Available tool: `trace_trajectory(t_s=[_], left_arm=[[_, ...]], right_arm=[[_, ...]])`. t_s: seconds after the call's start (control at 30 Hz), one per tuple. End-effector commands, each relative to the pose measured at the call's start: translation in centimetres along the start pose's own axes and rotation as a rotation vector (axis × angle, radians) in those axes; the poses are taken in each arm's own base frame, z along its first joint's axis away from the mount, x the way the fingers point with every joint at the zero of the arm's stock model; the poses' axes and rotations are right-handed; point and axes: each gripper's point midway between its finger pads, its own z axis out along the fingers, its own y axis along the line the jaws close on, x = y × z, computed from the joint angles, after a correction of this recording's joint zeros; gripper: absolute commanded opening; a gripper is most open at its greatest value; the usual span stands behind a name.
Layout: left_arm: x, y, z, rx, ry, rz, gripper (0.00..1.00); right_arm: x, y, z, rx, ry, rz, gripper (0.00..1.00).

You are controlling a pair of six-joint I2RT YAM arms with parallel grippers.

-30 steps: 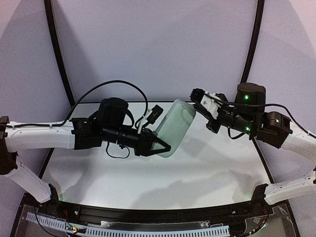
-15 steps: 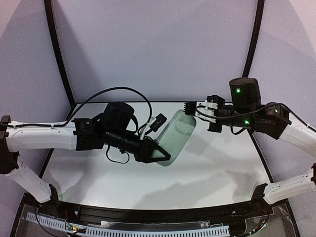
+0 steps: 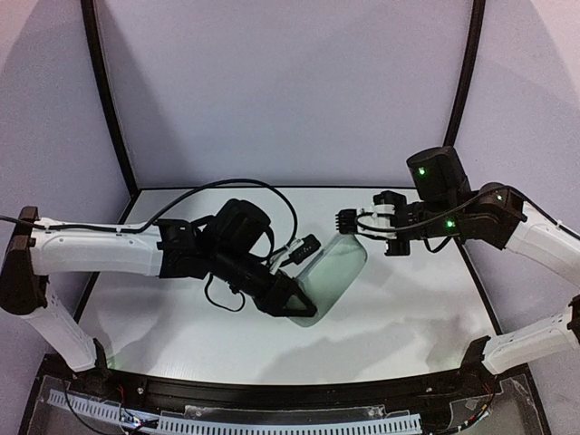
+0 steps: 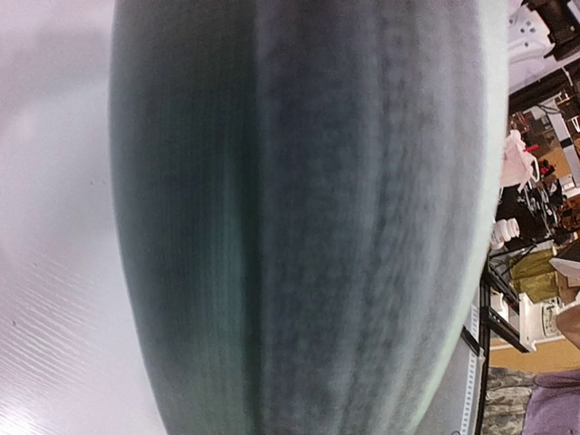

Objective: Open the umbrella

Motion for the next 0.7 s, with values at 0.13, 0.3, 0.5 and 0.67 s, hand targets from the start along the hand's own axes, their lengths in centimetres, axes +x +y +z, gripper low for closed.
trace_trajectory(t_s=[0.13, 0.3, 0.5, 0.67], left_arm=[[11.2, 0.6, 1.2, -0.043, 0.479, -0.25, 0.01], [10.0, -0.1, 1.0, -0.039, 0.474, -0.242, 0.01], [7.5, -0.7, 1.7, -0.018, 0.391, -0.246, 0.01], [6.1, -0.9, 2.1, -0.001, 0.337, -0.238, 0.01]], right_arm=[[-9.1, -3.8, -1.2, 0.114, -0.258, -0.301, 0.0], [-10.7, -0.5, 1.0, 0.015, -0.268, -0.398, 0.0], [-13.0, 3.1, 3.0, -0.047, -0.311, -0.517, 0.0], [-15.1, 5.6, 4.7, -0.068, -0.381, -0.563, 0.0]])
